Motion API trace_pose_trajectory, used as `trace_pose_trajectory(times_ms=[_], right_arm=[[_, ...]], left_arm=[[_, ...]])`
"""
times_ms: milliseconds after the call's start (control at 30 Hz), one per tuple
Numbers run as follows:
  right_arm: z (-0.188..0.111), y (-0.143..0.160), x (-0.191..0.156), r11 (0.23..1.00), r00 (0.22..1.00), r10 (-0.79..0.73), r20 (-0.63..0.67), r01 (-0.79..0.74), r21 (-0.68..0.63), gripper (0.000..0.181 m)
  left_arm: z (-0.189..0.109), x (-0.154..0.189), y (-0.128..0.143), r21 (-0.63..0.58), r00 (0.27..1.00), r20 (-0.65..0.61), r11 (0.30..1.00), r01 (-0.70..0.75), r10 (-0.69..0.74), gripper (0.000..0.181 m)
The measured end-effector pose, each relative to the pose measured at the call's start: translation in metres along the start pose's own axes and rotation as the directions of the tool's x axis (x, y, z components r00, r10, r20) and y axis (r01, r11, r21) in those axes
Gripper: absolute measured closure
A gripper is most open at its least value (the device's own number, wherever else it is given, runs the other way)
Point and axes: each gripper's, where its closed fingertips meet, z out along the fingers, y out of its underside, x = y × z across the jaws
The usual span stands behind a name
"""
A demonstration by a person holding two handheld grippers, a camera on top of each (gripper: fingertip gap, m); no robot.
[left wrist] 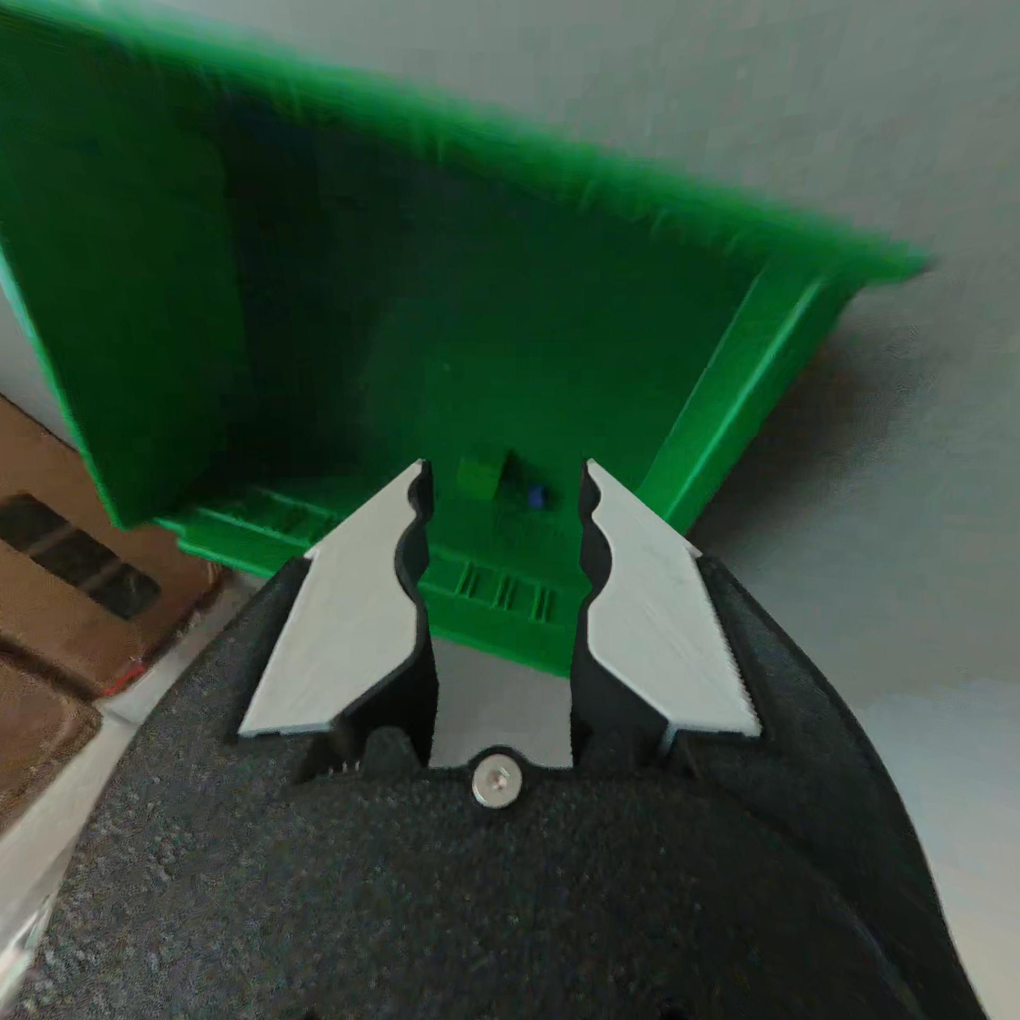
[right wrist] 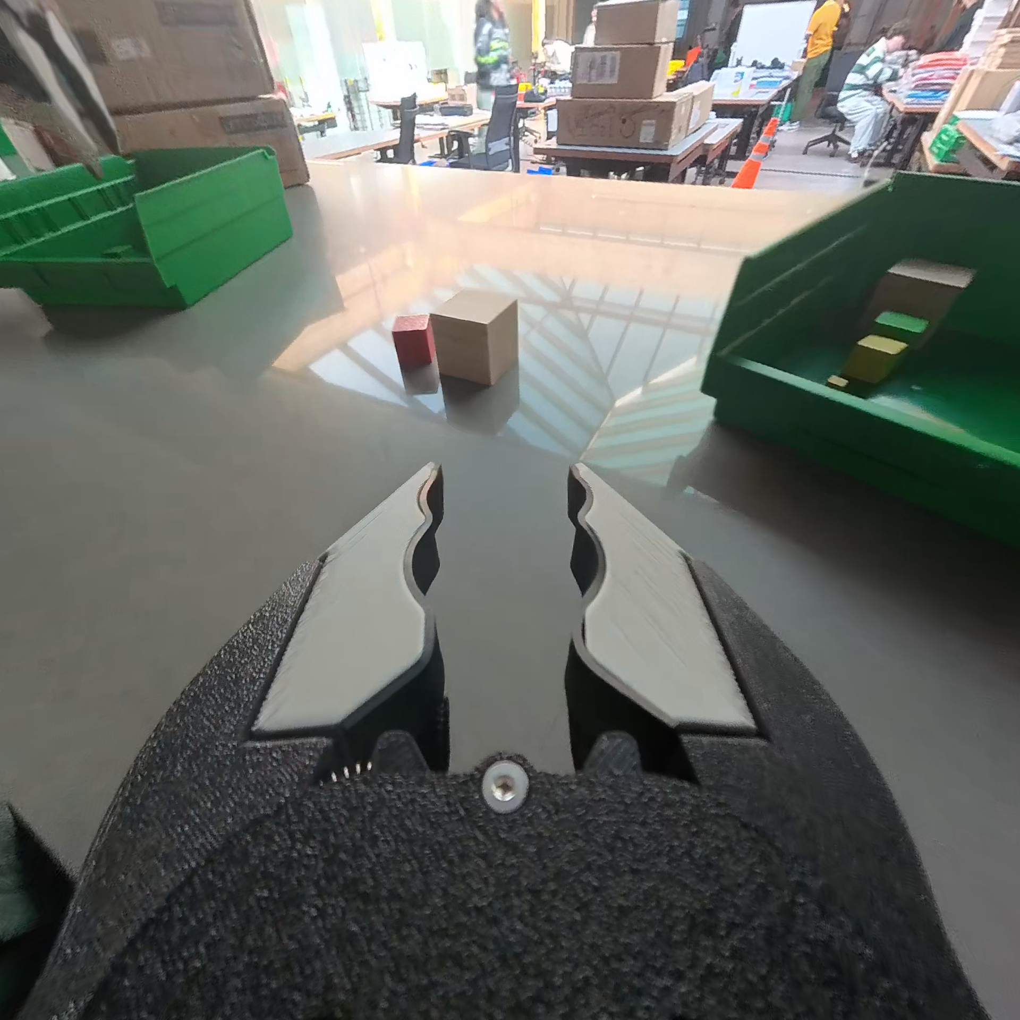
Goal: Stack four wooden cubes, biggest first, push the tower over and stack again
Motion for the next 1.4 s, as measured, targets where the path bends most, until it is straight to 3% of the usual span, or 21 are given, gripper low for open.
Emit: trace_pose_trajectory(times_ms=[100, 267, 333, 433, 567, 633, 700, 767, 900, 1033, 1133, 1233, 1300, 1400], right_arm=[[0.01, -0.007, -0.008, 0.999, 0.999, -0.041, 0.022, 0.041, -0.012, 0.136], [0.017, -0.014, -0.013, 0.996, 0.996, -0.086, 0.027, 0.087, -0.032, 0.136], [0.017, -0.015, -0.012, 0.995, 0.996, -0.09, 0.016, 0.091, -0.035, 0.136], [0.017, -0.015, -0.011, 0.996, 0.997, -0.081, 0.008, 0.082, -0.034, 0.136], [0.018, -0.014, -0.011, 0.996, 0.997, -0.078, 0.003, 0.078, -0.037, 0.136], [0.021, -0.012, -0.012, 0.997, 0.998, -0.069, 0.01, 0.069, -0.036, 0.136], [0.026, -0.009, -0.015, 0.997, 0.998, -0.061, 0.019, 0.061, -0.044, 0.136], [0.031, -0.008, -0.017, 0.997, 0.998, -0.055, 0.023, 0.056, -0.045, 0.134], [0.034, -0.005, -0.022, 0.996, 0.998, -0.049, 0.036, 0.052, -0.07, 0.124], [0.022, -0.003, -0.017, 0.992, 0.997, -0.074, 0.011, 0.075, -0.097, 0.121], [0.014, 0.001, -0.008, 0.993, 0.998, -0.061, -0.02, 0.059, -0.103, 0.121], [0.01, 0.003, -0.003, 0.994, 0.998, -0.048, -0.039, 0.043, -0.102, 0.121], [0.009, 0.005, 0.0, 0.994, 0.998, -0.047, -0.046, 0.042, -0.105, 0.121], [0.009, 0.007, 0.006, 0.995, 0.998, -0.035, -0.051, 0.03, -0.099, 0.121]], left_arm=[[0.045, -0.008, 0.041, -0.098, 1.0, -0.014, 0.995, 0.006, -0.008, 0.127], [0.09, -0.019, 0.055, -0.133, 1.0, -0.016, 0.991, 0.003, -0.005, 0.13], [0.098, -0.02, 0.057, -0.159, 1.0, -0.017, 0.987, -0.006, 0.003, 0.154], [0.087, -0.015, 0.047, -0.143, 0.999, -0.038, 0.989, -0.019, 0.014, 0.156], [0.011, 0.003, 0.0, 0.03, 0.998, 0.047, 0.998, -0.051, 0.05, 0.155], [-0.03, 0.04, -0.033, 0.134, 0.995, 0.04, 0.986, -0.098, 0.093, 0.155], [-0.053, 0.094, -0.068, 0.213, 0.985, 0.008, 0.962, -0.173, 0.175, 0.156], [-0.051, 0.153, -0.101, 0.258, 0.959, -0.031, 0.929, -0.265, 0.282, 0.156], [-0.002, 0.249, -0.156, 0.286, 0.907, -0.099, 0.885, -0.367, 0.408, 0.155], [0.028, 0.285, -0.193, 0.308, 0.883, -0.069, 0.852, -0.423, 0.463, 0.155], [0.029, 0.292, -0.204, 0.334, 0.875, -0.051, 0.834, -0.439, 0.481, 0.154], [0.011, 0.278, -0.199, 0.385, 0.877, -0.032, 0.816, -0.432, 0.479, 0.147], [-0.012, 0.244, -0.186, 0.431, 0.901, -0.001, 0.814, -0.391, 0.434, 0.146], [-0.041, 0.165, -0.144, 0.419, 0.959, 0.043, 0.867, -0.271, 0.279, 0.14]])
